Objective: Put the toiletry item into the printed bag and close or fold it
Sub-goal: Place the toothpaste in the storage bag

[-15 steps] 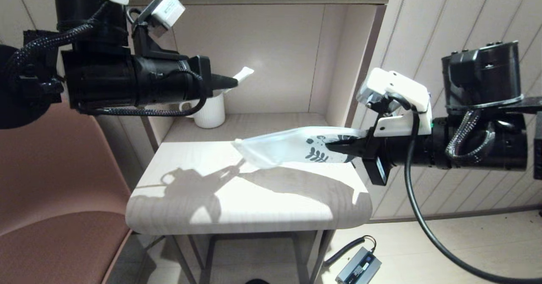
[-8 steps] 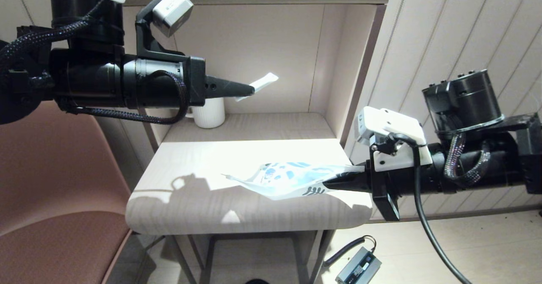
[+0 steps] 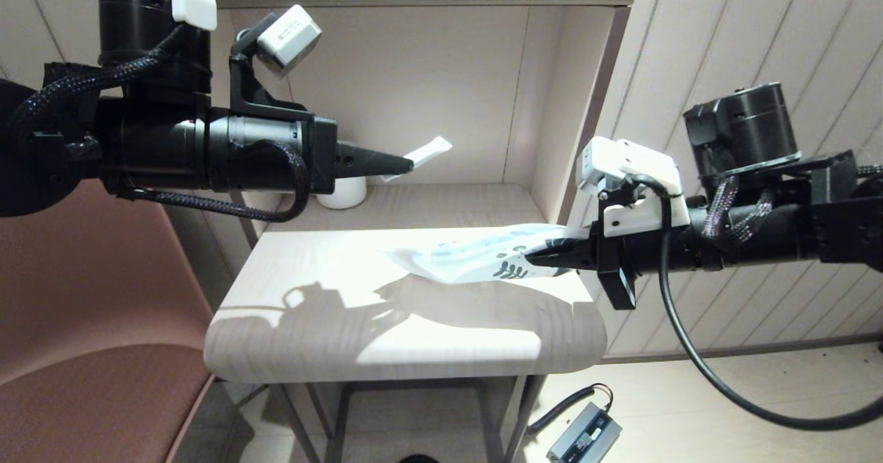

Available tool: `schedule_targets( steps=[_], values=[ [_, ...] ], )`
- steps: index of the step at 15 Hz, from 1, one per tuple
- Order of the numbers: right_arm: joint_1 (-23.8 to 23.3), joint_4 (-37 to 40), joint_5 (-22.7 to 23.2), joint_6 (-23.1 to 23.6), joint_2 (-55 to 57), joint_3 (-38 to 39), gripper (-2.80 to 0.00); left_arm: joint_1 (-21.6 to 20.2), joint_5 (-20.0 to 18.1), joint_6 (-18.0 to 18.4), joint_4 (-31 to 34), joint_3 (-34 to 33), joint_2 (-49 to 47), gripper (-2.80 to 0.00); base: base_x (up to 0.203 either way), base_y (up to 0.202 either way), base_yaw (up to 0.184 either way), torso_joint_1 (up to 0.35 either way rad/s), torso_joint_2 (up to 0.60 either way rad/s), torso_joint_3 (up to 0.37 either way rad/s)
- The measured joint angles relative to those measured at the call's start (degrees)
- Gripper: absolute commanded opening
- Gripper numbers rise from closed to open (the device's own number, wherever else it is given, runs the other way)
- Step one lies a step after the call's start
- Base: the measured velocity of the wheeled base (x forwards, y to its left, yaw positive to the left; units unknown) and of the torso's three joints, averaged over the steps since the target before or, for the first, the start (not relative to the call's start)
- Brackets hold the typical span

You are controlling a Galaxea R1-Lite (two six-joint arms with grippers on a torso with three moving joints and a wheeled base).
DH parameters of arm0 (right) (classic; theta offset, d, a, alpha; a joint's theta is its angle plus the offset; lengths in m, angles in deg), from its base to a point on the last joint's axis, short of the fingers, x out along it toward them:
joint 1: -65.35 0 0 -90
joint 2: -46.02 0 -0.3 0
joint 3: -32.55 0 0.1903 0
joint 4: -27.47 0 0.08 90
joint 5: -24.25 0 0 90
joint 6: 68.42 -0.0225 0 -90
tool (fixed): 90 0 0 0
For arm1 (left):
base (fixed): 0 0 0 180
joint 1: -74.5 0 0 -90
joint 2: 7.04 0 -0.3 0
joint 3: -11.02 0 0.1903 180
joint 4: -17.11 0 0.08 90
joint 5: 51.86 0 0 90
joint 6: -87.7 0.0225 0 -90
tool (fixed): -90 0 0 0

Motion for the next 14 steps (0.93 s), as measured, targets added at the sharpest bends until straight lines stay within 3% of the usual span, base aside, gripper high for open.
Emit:
schedule_targets(
  steps=[4,7,11,14],
  values=[
    [0.13,0.50,0.13,-0.15,-1.80,-2.40,-2.80,-0.05,-0.51,0.88,0.96,4.69,0.08,-2.80,0.000,0.000,0.000,0.000,0.00,0.000],
    [0.17,0.55,0.12,-0.16,-2.06,-2.63,-2.80,0.00,-5.28,4.88,7.26,8.88,-0.29,-2.80,0.000,0.000,0.000,0.000,0.00,0.000],
    [0.66,0.62,0.20,-0.16,-2.20,-2.58,-2.80,0.05,-15.33,17.84,19.64,12.75,-2.45,-2.80,0.000,0.000,0.000,0.000,0.00,0.000],
    [1.45,0.69,0.72,-0.15,-2.20,-2.61,-2.80,0.72,-16.73,31.06,31.83,17.74,-6.42,-2.80,0.000,0.000,0.000,0.000,0.00,0.000]
  ],
)
